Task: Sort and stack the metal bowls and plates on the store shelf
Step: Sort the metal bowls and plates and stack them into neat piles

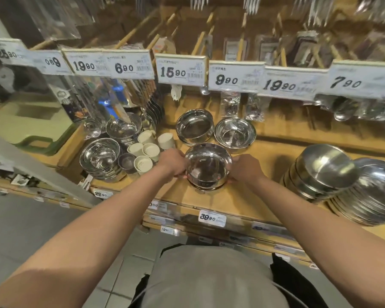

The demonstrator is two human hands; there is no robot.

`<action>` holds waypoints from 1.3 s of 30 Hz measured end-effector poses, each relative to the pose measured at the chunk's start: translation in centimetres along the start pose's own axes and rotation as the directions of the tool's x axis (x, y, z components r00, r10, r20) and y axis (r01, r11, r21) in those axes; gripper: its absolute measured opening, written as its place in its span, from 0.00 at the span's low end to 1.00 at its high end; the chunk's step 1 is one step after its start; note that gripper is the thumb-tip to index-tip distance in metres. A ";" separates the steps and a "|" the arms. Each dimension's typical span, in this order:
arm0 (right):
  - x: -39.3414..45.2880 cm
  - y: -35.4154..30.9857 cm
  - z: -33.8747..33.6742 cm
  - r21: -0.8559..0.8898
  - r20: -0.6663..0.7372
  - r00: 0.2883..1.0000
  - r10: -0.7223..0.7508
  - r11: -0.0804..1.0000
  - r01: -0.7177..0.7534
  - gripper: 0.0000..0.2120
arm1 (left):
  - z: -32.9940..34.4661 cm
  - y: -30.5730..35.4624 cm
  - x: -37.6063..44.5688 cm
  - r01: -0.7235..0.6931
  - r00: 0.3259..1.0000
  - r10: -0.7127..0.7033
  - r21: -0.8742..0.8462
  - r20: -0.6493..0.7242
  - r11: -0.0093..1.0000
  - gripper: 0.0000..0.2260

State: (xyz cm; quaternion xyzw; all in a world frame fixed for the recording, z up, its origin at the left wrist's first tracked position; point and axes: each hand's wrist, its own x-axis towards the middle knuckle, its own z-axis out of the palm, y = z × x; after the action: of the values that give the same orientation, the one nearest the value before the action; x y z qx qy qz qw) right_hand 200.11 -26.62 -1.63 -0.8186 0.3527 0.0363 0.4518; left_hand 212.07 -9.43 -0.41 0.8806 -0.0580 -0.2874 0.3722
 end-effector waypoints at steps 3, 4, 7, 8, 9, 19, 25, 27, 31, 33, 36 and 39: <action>-0.7 -0.1 0.4 -0.062 0.002 1.000 -0.023 0.998 0.023 0.14 | -0.3 0.2 0.1 -0.015 1.000 0.016 0.008 -0.020 1.000 0.09; -0.9 -0.1 0.6 -0.079 0.004 1.000 -0.026 0.997 0.027 0.13 | -0.3 0.1 0.2 -0.017 1.000 0.017 0.015 -0.014 1.000 0.09; -1.5 0.1 1.0 -0.072 -0.019 1.000 -0.021 0.997 0.020 0.11 | -0.1 -0.2 0.3 -0.026 1.000 0.026 0.032 0.001 0.999 0.07; -1.6 0.2 1.1 -0.039 -0.026 1.000 -0.013 0.999 0.012 0.10 | 0.0 -0.3 0.4 -0.036 0.999 0.037 0.047 -0.010 0.998 0.07; -1.6 0.2 1.2 -0.011 -0.033 0.999 -0.005 1.000 0.004 0.10 | 0.1 -0.4 0.5 -0.043 0.999 0.044 0.055 -0.020 0.998 0.07; -1.1 -0.1 0.8 -0.099 -0.037 0.998 -0.050 0.994 0.046 0.10 | 0.8 -1.3 0.4 -0.020 0.999 0.022 0.050 -0.031 0.999 0.11; -1.2 0.0 0.7 -0.089 -0.055 0.991 -0.120 0.989 0.114 0.18 | 1.2 -1.7 0.2 -0.020 0.998 0.023 0.052 -0.066 0.998 0.15; -1.2 0.1 0.7 -0.084 -0.058 0.991 -0.122 0.990 0.117 0.17 | 1.2 -1.6 0.2 -0.022 0.997 0.026 0.061 -0.067 0.998 0.14; -1.3 0.2 0.8 -0.088 -0.053 0.993 -0.106 0.991 0.101 0.13 | 1.0 -1.1 0.1 -0.043 0.995 0.051 0.101 -0.081 0.994 0.11; -1.3 0.3 0.9 -0.136 -0.043 0.992 -0.123 0.984 0.116 0.14 | 0.9 -0.9 0.0 -0.054 0.994 0.066 0.128 -0.085 0.990 0.11; -1.2 0.6 0.8 -0.133 -0.034 0.992 -0.122 0.984 0.117 0.12 | 0.9 -1.0 -0.3 -0.043 0.993 0.056 0.117 -0.106 0.992 0.13; -1.1 0.7 0.8 -0.124 -0.032 0.991 -0.133 0.984 0.129 0.09 | 1.0 -1.1 -0.6 -0.032 0.993 0.039 0.069 -0.111 0.997 0.13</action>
State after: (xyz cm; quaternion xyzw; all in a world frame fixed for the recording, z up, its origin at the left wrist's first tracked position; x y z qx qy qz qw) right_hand 199.12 -25.63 -2.18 -0.8665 0.3043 0.0113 0.3955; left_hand 210.95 -9.08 -1.42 0.9062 -0.0622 -0.2289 0.3501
